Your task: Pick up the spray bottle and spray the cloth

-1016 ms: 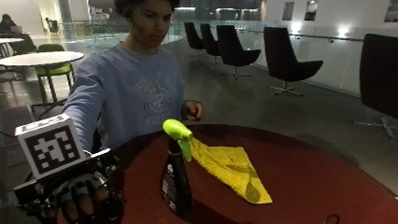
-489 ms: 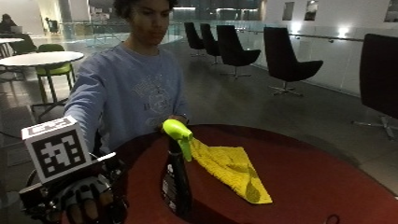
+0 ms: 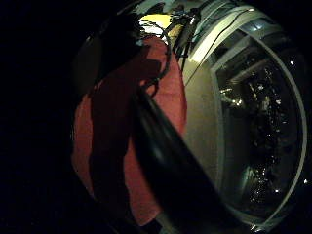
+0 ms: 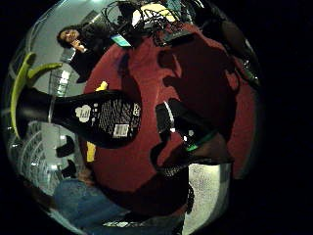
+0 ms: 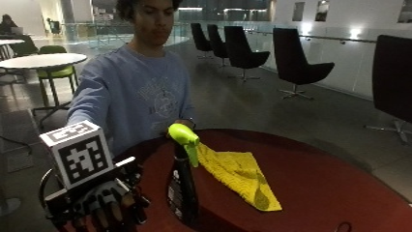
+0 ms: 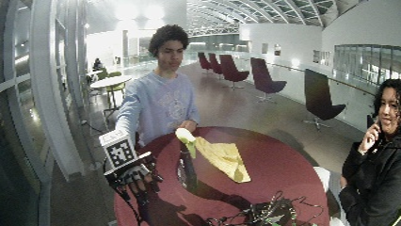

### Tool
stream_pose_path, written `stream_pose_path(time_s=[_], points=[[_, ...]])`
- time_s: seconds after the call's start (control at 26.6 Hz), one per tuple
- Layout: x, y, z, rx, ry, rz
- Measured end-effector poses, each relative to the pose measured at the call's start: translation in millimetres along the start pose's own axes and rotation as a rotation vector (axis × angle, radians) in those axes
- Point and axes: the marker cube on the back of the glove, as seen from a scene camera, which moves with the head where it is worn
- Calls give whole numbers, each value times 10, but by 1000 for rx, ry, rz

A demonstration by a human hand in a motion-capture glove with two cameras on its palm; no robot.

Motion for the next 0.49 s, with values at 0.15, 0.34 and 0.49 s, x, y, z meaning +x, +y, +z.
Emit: stream_pose_path(time_s=[0.15,0.34,0.49], points=[[-72,-26,-12,3,-45,-17],[-288,1,45,30,-265,-58],[-552,60,154,30,-409,-120]])
